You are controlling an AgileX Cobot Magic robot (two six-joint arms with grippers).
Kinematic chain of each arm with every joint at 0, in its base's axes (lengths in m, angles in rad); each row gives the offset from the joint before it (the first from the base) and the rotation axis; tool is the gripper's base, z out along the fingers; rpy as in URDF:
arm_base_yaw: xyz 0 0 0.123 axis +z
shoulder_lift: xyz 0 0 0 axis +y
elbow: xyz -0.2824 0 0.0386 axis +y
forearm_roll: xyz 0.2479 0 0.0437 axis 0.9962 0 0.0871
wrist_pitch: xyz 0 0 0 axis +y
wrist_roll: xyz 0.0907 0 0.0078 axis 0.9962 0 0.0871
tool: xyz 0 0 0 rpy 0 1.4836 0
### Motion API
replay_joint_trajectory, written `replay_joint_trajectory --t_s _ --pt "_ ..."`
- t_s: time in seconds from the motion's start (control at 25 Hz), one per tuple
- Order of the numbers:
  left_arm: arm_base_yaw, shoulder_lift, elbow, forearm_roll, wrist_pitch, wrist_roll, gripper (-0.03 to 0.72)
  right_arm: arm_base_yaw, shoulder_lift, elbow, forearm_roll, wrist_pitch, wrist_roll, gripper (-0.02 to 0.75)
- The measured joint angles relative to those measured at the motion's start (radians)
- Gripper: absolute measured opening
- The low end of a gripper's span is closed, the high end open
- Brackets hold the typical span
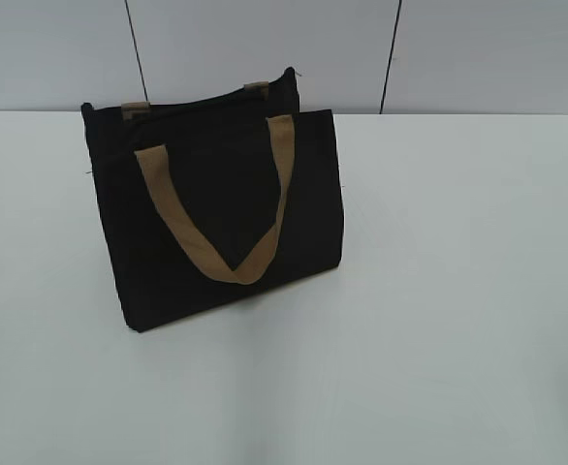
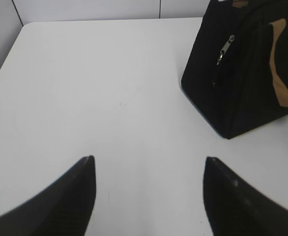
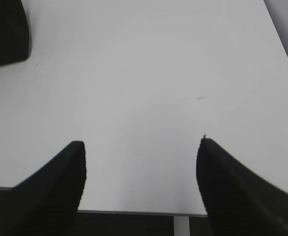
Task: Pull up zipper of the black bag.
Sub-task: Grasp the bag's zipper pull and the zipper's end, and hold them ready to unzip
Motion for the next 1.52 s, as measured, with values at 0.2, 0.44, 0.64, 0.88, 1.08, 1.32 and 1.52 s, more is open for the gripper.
replay_joint_trajectory --t_s 0.2,0.44,0.64,0.88,1.08,1.32,1.52 --pt "0.000 0.000 0.000 0.000 0.000 0.000 0.511 0.000 0.000 0.000 0.000 0.000 0.000 0.533" --pt "0.000 0.000 0.000 0.000 0.000 0.000 0.511 0.000 0.000 0.000 0.000 0.000 0.000 0.533" --pt "0.000 0.000 0.000 0.000 0.000 0.000 0.510 0.000 0.000 0.000 0.000 0.000 0.000 0.533" --pt "0.000 0.000 0.000 0.000 0.000 0.000 0.509 0.000 0.000 0.000 0.000 0.000 0.000 0.533" --pt "0.000 0.000 0.000 0.000 0.000 0.000 0.509 0.000 0.000 0.000 0.000 0.000 0.000 0.533" --pt "0.000 0.004 0.000 -0.008 -0.001 -0.017 0.509 0.000 0.000 0.000 0.000 0.000 0.000 0.533" --pt "0.000 0.175 0.000 -0.050 -0.004 -0.026 0.498 0.000 0.000 -0.006 0.032 0.000 0.000 0.533"
